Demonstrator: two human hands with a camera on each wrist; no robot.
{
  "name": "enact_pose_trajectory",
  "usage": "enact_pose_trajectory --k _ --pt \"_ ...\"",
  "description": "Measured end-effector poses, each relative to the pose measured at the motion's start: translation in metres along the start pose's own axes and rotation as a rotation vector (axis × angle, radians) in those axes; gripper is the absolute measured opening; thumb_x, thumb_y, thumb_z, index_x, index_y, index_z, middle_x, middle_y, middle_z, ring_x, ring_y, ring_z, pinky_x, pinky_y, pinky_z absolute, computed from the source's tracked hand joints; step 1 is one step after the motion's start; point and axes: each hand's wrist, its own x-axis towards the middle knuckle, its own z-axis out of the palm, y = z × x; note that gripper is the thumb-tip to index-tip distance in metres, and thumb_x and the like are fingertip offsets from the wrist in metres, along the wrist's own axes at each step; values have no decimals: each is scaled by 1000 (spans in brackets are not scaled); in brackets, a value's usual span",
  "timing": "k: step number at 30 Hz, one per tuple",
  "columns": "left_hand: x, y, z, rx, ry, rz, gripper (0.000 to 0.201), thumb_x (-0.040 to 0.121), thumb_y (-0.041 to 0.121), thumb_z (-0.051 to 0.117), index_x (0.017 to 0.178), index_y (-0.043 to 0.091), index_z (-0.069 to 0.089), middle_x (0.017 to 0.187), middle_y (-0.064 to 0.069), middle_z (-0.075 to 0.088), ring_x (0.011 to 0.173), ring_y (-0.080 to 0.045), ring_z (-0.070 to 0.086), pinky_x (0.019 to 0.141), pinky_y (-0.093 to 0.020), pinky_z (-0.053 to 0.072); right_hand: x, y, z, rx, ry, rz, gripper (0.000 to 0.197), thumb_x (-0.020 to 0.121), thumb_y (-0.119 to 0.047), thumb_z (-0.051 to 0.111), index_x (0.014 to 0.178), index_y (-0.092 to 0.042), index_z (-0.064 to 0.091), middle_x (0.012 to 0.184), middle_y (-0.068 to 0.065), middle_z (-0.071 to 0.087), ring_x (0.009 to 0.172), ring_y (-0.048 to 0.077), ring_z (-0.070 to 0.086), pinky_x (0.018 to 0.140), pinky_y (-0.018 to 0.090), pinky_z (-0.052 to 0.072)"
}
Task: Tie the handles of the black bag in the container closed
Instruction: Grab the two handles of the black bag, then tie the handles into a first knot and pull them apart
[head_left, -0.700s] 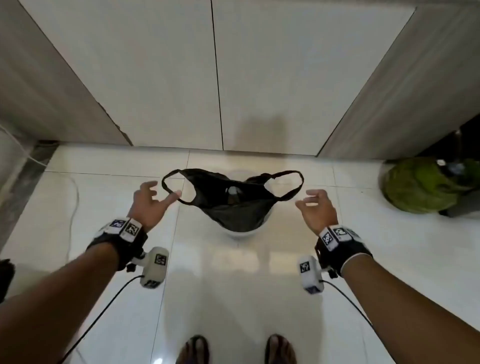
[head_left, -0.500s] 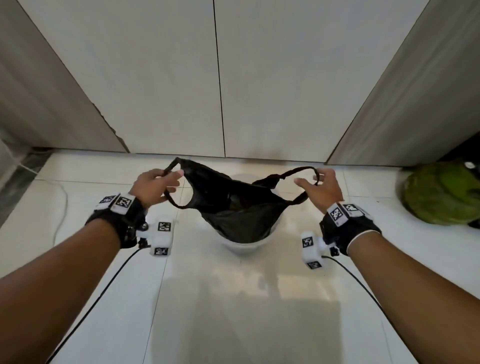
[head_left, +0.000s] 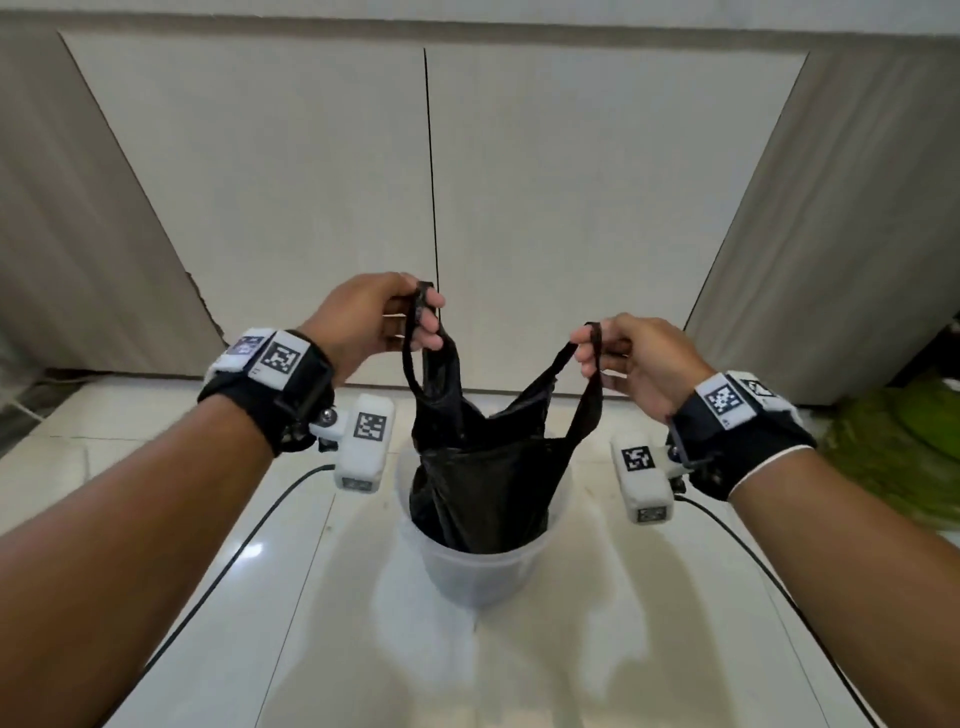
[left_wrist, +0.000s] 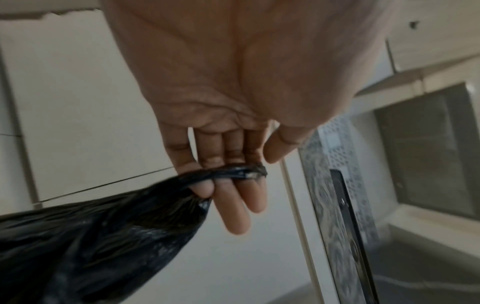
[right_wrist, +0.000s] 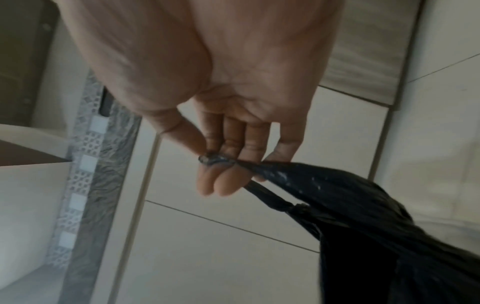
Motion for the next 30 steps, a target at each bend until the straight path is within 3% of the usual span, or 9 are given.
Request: enact_pose_trajectory --k 4,8,12,15,18,22,26,28,30 --pt "-6 -8 30 132 -93 43 29 101 20 43 101 9 70 71 -4 66 68 -24 72 73 -33 53 -8 2 20 -70 -52 -61 37 90 1 44 111 -1 74 94 12 75 66 16 69 67 28 51" --pt "-10 -22 54 221 -60 70 23 100 20 49 90 14 69 61 1 51 49 -16 65 70 -37 49 -12 7 39 -27 -76 -66 24 93 -9 63 114 -4 75 105 16 77 68 15 73 56 21 54" --pt "-11 -39 70 294 -39 115 13 88 33 59 81 24 65 65 -3 63 55 -26 67 78 -50 61 -14 16 57 -30 -53 -46 27 88 -21 75 109 -4 77 94 14 76 66 15 74 58 21 54" --pt "-9 -56 79 225 -83 99 10 84 31 61 84 24 68 71 -13 73 67 -36 71 86 -59 58 -14 20 66 -46 20 8 30 82 -28 81 99 -4 76 85 16 75 60 19 70 55 22 53" --pt "-15 -53 90 166 -87 73 22 87 26 53 92 21 74 88 -18 77 83 -36 74 92 -44 57 -13 20 68 -64 62 29 36 74 -28 86 92 2 77 87 21 79 60 23 72 60 29 58" --pt "-14 -51 91 -28 -56 -19 25 93 27 54 90 13 75 86 -6 74 80 -17 67 76 -29 52 -9 16 67 -88 60 11 11 79 -17 81 80 -9 74 77 7 73 56 14 66 52 22 52" --pt "-12 -49 76 6 -96 75 31 95 30 63 97 3 78 96 -18 78 81 -16 70 75 -24 55 -8 15 64 -42 48 -23 28 81 -19 80 101 0 76 89 11 76 67 15 70 56 22 54" --pt "-9 -45 66 -11 -85 77 26 96 25 61 96 6 78 93 -9 78 82 -10 71 75 -20 53 -7 16 61 -2 61 -33 38 82 -17 79 112 5 72 103 19 78 80 20 73 57 22 56" --pt "-8 -40 58 -42 -107 10 27 93 36 63 95 13 78 94 -4 78 87 -12 71 85 -28 52 -8 17 60 -22 40 -48 33 83 -17 79 107 4 73 101 20 77 84 22 73 60 23 56"
